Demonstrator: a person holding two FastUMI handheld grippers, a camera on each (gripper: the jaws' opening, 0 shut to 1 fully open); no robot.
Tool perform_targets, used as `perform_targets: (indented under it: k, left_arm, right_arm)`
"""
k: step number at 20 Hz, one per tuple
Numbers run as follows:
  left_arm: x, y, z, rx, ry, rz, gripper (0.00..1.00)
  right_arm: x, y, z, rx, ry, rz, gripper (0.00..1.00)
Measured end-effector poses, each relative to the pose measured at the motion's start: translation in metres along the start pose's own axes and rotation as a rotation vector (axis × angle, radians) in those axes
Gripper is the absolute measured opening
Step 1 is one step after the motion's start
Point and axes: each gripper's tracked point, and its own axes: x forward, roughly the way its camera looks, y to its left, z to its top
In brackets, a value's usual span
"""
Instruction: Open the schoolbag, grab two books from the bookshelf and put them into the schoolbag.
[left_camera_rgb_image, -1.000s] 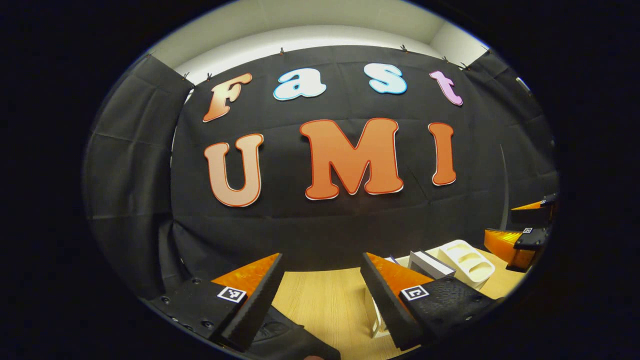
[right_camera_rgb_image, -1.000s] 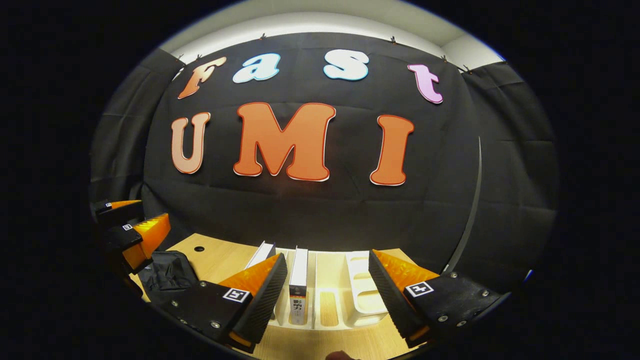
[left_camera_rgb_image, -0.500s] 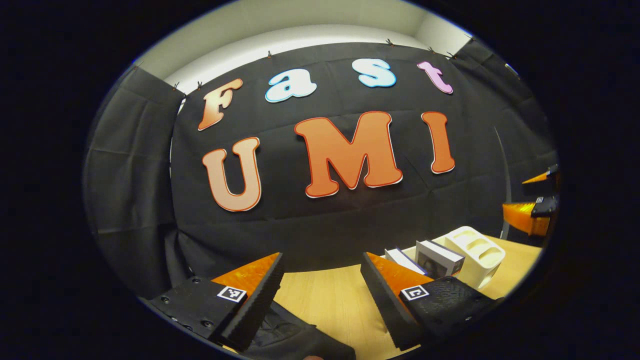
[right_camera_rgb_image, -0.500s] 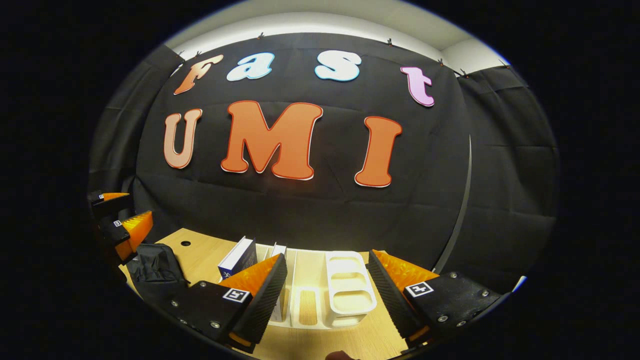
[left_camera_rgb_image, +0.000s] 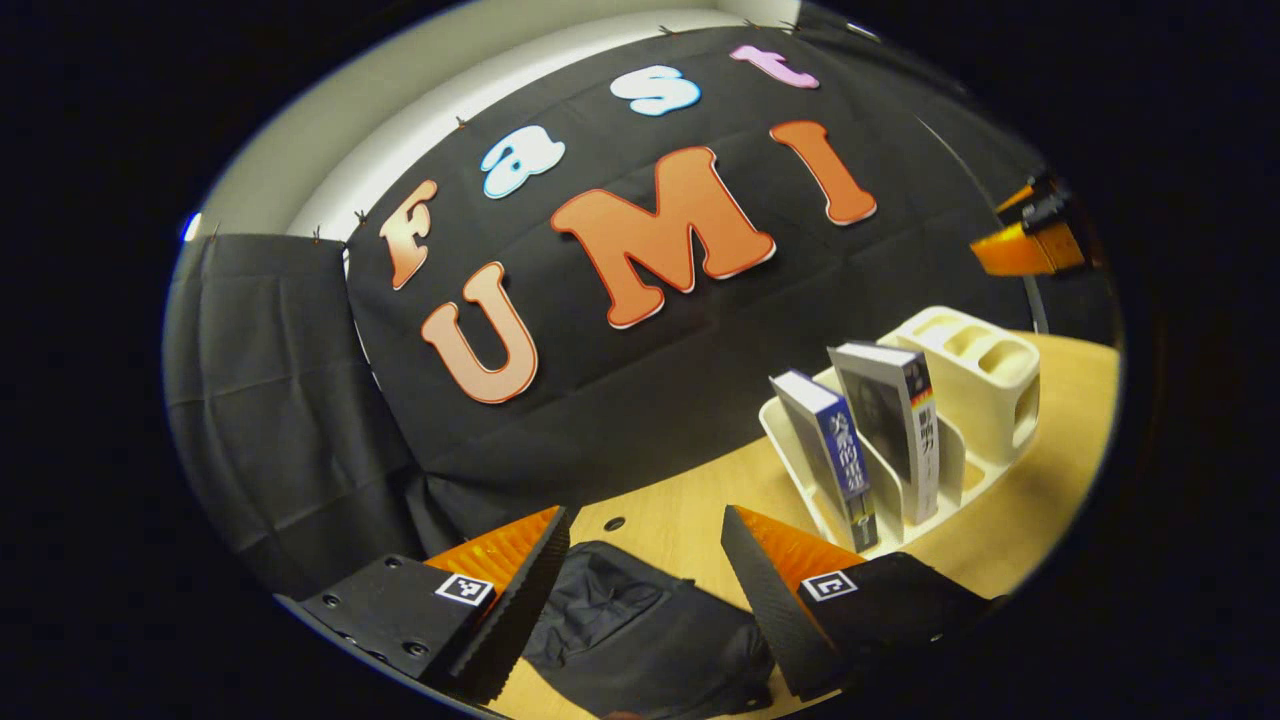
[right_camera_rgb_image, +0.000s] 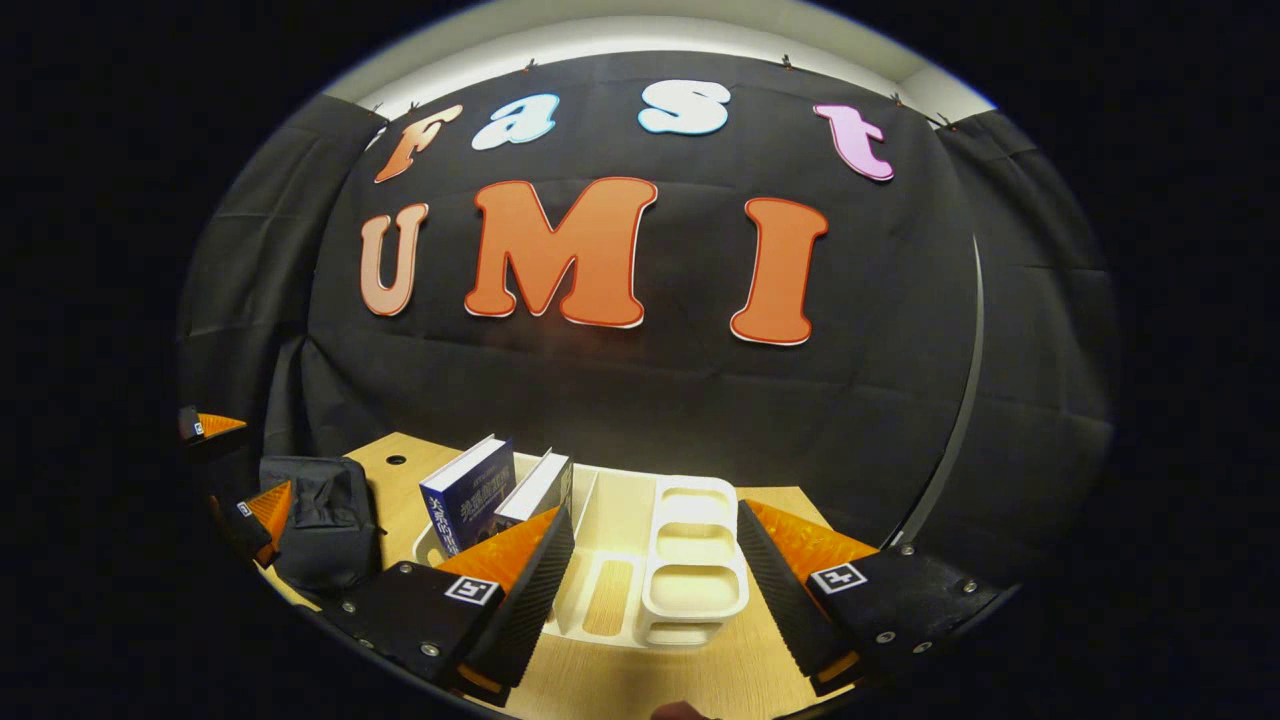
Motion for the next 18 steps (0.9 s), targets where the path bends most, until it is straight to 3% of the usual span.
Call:
perform_targets:
  k: [10, 14, 18]
  left_arm:
    - [-0.018, -0.069, -0.129, 0.394, 0.213, -0.091, 0.96]
    - [-0.019, -0.077, -0.188, 0.464, 0.348, -0.131, 0.96]
    - [-0.007, -0.069, -0.225, 0.457, 0.442, -0.121, 0.96]
  right_arm:
    - [-0.005, -0.043, -0.010, 0.035, 0.006, -0.063, 0.97]
    - [-0.003, -0.049, -0.016, 0.050, 0.025, -0.092, 0.97]
    - [0.001, -0.045, -0.014, 0.055, 0.024, -0.105, 0.97]
